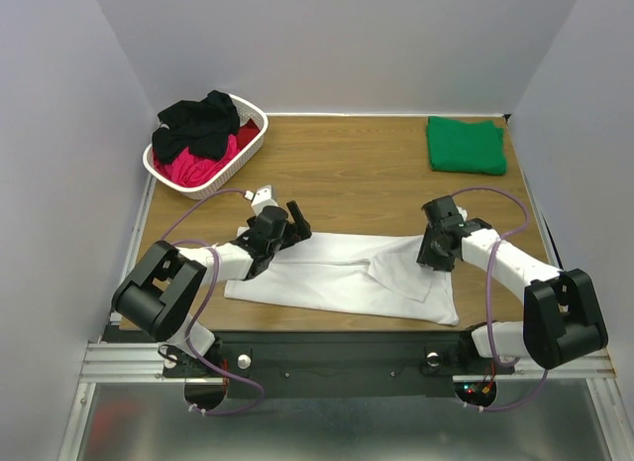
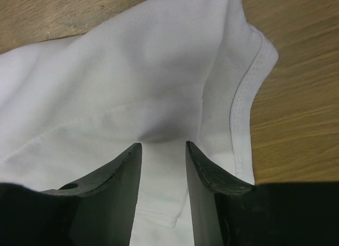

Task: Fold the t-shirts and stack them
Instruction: Fold the tshirt

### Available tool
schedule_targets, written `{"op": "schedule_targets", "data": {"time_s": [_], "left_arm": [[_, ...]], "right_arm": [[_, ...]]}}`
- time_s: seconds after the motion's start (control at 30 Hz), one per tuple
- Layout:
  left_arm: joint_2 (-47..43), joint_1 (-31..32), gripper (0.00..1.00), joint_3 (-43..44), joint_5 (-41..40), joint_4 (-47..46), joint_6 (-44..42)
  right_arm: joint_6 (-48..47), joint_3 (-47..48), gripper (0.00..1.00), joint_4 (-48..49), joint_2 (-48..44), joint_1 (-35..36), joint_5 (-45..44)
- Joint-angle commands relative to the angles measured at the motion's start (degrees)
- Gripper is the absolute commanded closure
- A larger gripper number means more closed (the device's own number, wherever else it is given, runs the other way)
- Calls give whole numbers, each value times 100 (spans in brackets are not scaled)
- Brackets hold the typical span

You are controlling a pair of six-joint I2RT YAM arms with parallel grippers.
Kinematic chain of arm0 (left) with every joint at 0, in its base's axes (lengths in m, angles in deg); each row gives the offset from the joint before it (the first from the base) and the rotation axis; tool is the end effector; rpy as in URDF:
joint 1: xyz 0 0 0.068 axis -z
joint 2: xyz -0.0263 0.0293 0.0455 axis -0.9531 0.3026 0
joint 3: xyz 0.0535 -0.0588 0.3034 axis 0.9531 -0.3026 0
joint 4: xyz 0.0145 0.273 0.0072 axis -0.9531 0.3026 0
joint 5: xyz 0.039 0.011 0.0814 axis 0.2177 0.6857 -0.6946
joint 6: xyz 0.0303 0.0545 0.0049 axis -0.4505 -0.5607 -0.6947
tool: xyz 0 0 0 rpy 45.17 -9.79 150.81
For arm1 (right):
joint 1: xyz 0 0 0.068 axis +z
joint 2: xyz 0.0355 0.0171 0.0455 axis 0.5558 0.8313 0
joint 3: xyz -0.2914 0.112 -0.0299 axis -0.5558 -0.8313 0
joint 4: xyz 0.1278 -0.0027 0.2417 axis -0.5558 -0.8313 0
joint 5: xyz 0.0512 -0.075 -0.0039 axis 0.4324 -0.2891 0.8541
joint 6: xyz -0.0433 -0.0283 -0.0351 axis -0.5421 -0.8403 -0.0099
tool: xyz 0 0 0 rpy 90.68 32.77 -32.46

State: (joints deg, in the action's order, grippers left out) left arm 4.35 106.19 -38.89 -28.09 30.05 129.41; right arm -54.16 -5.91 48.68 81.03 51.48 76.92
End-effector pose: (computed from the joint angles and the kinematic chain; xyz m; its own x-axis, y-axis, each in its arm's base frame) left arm 0.2619 -0.1623 0.1878 -0.5336 -0.4087 -0.7404 0.0353 0.8639 -0.5024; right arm 0.2241 0.0612 0.2019 -0.8659 0.3037 -0.3976 0.3158 0.9481 0.0364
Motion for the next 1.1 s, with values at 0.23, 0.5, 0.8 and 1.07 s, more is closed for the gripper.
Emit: {"op": "schedule_targets", "data": {"time_s": [0.23,0.5,0.8,1.07], "left_arm": [[5,-470,1,-70,29,35,-159],[93,-480,2,53,179,26,-204],[172,-480,2,36,240,9,-160],[172,-480,2,36,249,17,-177]], "right_arm": [[57,-39,59,143,-18,39,21],[48,-153,60,318,-36,48,12],[13,-65,65,582,-151,57,311],[-5,-214,71,749,105,92,346]]}}
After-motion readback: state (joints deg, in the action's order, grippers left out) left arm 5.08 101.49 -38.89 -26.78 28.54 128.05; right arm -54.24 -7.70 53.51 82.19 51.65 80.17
